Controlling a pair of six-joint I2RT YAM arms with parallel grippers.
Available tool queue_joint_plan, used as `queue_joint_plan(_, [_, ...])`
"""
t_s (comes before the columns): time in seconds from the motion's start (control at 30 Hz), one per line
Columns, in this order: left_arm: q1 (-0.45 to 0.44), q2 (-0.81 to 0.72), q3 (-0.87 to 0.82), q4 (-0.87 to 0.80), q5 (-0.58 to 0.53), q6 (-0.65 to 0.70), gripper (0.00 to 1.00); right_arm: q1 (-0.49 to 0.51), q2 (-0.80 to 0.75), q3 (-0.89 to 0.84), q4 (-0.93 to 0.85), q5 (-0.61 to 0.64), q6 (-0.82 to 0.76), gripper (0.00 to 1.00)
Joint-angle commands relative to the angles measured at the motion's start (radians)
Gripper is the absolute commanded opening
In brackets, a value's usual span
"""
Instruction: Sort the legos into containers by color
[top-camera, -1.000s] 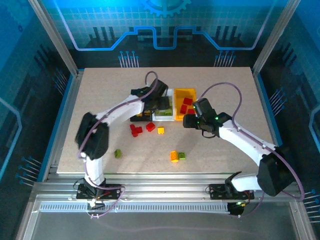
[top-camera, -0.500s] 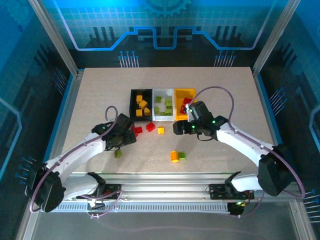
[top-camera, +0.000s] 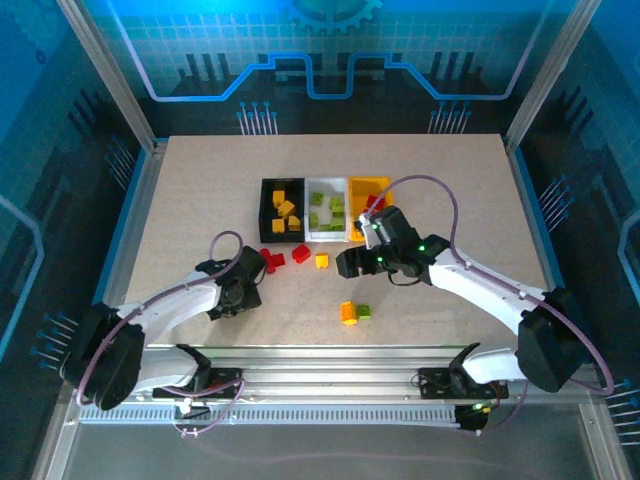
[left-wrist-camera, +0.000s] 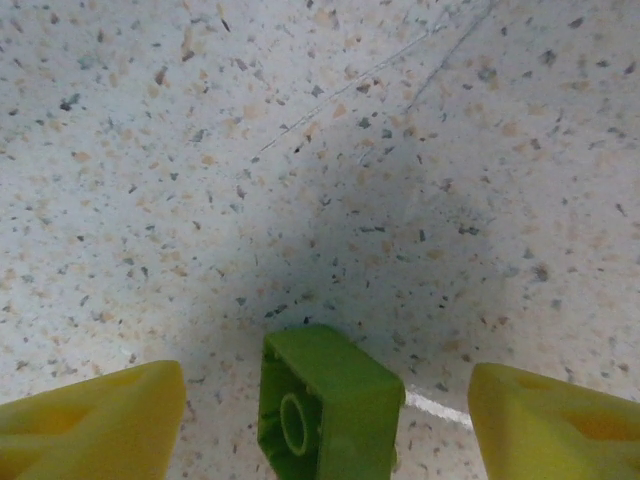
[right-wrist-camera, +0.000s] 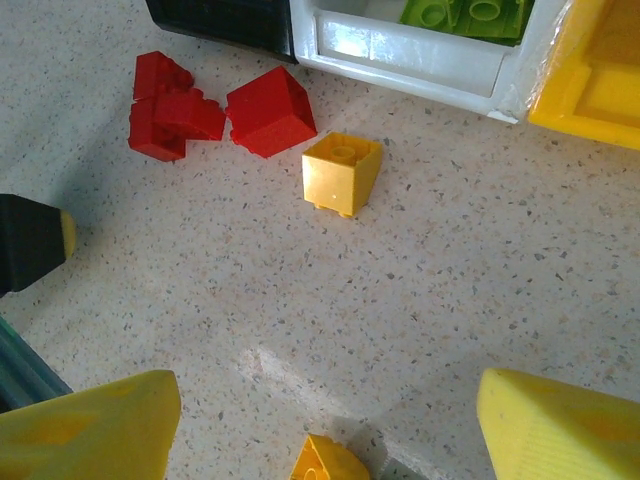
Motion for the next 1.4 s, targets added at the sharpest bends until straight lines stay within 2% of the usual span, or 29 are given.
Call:
queue_joint_plan(0.0, [0.007,0.03,-0.011,0.054,0.005,-0.011,0.69,0.01,-0.011,0.026,0.001,0.021,-0.016,0.79])
queue_joint_plan(0.17, [0.007,0.049,-0.008,0.062,0.009,-0.002,0.5,0.01,-0.015,0.025,-0.001,0.036,-0.014,0.79])
queue_joint_plan(0.43, [0.006,0.024,-0.01,0.05,0.03,0.004,0.28,0.008,-0.015,0.025,-0.006,0.063,-0.01,0.79])
queue_joint_plan(0.6, [-0.021,-0.025,0.027,0.006,0.036,0.002,0.23,0.004,-0.017,0.026,-0.011,0.08,-0.001,0.79])
queue_joint_plan(0.8, [-0.108,-0.014,0.217,-0.03,0.024,0.016,0.22,-0.01,-0.04,0.013,-0.011,0.101,0.019,0.79])
queue_joint_plan(0.9, [-0.123,0.08,0.366,0.011,0.026,0.056,0.22,-0.02,-0.056,0.001,-0.013,0.107,0.027,0.79])
queue_joint_plan(1.1, [-0.125,0.418,0.767,0.072,0.015,0.159,0.21,-0.035,-0.08,-0.008,-0.045,0.115,0.028,0.79])
queue_joint_plan(1.27, [-0.117,0.702,1.108,0.031,-0.025,0.231,0.21,-0.051,-0.098,-0.013,-0.072,0.123,0.028,0.79])
queue_joint_plan(1.37, [-0.107,0.821,1.252,-0.01,-0.034,0.246,0.22,-0.056,-0.113,-0.016,-0.085,0.121,0.029,0.79])
